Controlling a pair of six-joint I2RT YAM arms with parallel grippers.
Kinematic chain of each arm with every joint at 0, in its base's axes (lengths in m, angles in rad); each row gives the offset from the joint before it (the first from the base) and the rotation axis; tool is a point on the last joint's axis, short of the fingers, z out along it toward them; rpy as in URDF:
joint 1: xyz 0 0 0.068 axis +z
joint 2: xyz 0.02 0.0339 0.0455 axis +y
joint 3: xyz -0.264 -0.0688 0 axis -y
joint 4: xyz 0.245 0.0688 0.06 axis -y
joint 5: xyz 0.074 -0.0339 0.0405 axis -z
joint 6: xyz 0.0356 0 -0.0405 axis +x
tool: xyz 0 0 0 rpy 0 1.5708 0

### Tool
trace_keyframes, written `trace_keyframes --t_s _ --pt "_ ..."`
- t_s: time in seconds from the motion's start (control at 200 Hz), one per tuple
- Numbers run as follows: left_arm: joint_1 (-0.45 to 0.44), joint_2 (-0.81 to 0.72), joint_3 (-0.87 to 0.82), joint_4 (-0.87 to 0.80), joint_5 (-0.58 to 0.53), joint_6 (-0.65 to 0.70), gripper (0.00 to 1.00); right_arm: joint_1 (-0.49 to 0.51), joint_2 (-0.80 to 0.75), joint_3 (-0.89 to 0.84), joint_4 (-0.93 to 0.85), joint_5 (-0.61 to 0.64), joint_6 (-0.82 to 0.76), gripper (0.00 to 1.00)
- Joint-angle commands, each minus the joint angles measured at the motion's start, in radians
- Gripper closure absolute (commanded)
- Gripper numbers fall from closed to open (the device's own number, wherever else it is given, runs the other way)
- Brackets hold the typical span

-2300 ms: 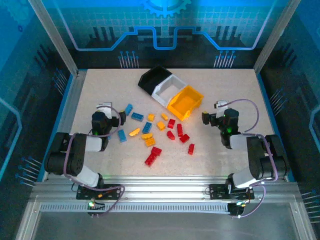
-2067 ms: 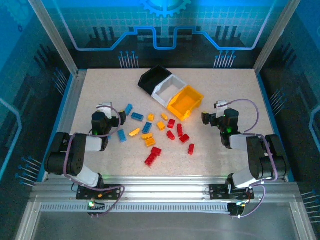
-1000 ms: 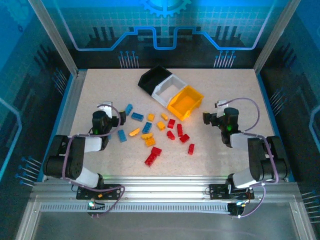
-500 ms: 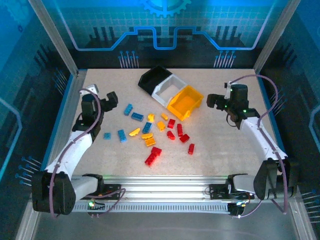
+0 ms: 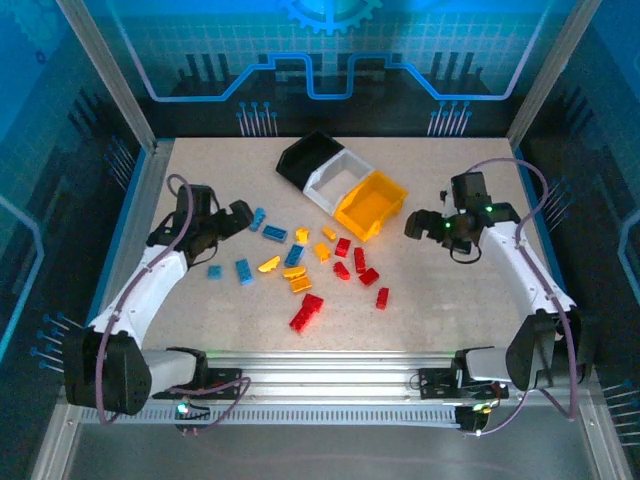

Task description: Sort the legos into containers by color

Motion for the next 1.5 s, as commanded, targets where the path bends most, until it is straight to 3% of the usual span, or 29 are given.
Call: trace_keyframes --t_s 0.0,0.275,0.575,1.341,1.496 --pt "-0.036 0.001 0.049 -0.097 0.131 0.044 0.01 0.077 0.023 -0.024 -0.105 -0.044 0.044 0.05" --pt "-0.087 -0.055 -0.012 -0.112 0.172 0.032 0.01 0.327 0.065 -0.104 -0.116 0.035 0.114 0.13" --pt "-0.089 -0.069 -0.068 -0.091 0.189 -0.010 0.01 0.449 0.085 -0.183 -0.033 0.092 0.263 0.16" --pt "-0.100 -0.103 -0.105 -0.094 0.191 -0.071 0.01 0.522 0.175 -0.216 0.039 0.109 0.319 0.20" --pt "-0.102 -0.104 -0.111 -0.100 0.188 -0.071 0.01 0.531 0.210 -0.199 0.047 0.127 0.318 0.27"
